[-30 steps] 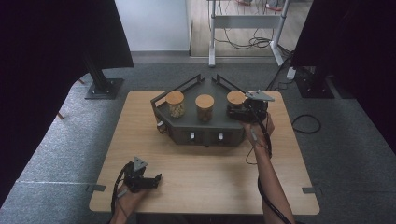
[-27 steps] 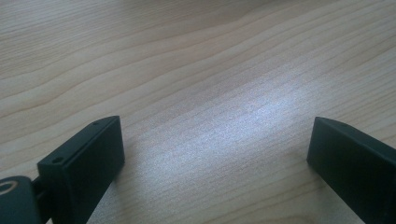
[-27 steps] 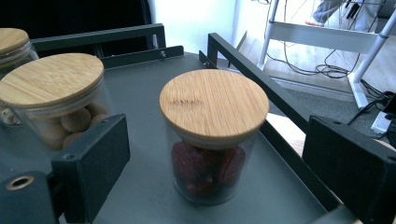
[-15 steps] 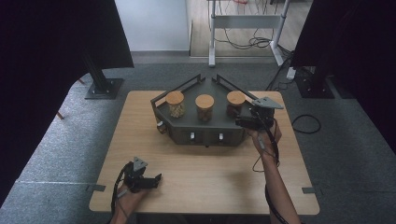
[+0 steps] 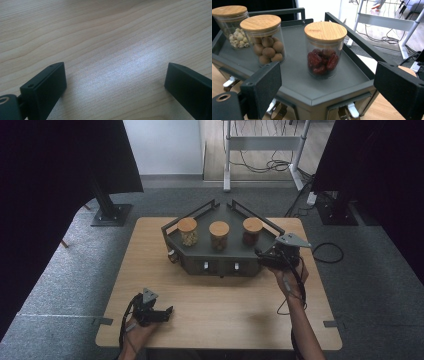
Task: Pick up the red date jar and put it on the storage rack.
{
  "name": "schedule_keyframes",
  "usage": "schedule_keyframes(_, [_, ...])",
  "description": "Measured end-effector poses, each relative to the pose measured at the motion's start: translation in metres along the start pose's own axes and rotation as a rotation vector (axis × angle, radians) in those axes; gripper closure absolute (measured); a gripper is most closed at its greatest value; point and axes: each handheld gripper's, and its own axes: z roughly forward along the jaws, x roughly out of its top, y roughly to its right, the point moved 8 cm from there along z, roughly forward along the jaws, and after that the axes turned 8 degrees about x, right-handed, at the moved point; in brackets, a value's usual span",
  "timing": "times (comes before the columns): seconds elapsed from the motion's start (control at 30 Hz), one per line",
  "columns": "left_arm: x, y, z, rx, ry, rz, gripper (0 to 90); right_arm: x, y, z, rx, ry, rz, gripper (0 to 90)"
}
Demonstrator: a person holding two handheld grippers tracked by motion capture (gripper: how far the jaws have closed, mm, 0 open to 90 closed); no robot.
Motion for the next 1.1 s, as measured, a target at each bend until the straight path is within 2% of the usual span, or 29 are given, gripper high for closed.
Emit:
schedule_keyframes(0.57, [0.000,0.000,0.000,0.001,0.003,-0.004,3.7,-0.038,-0.008,-0.029,0.008,-0.006,-0.001,8.0])
schedule_keyframes(0.9, [0.000,0.000,0.000,0.001,0.001,-0.001,3.7,-0.051,-0.014,-0.047,0.010,0.005,-0.012,8.1])
schedule_keyframes(1.1, [0.000,0.000,0.000,0.001,0.001,-0.001,3.7,-0.060,-0.017,-0.052,0.009,-0.007,-0.015,8.0])
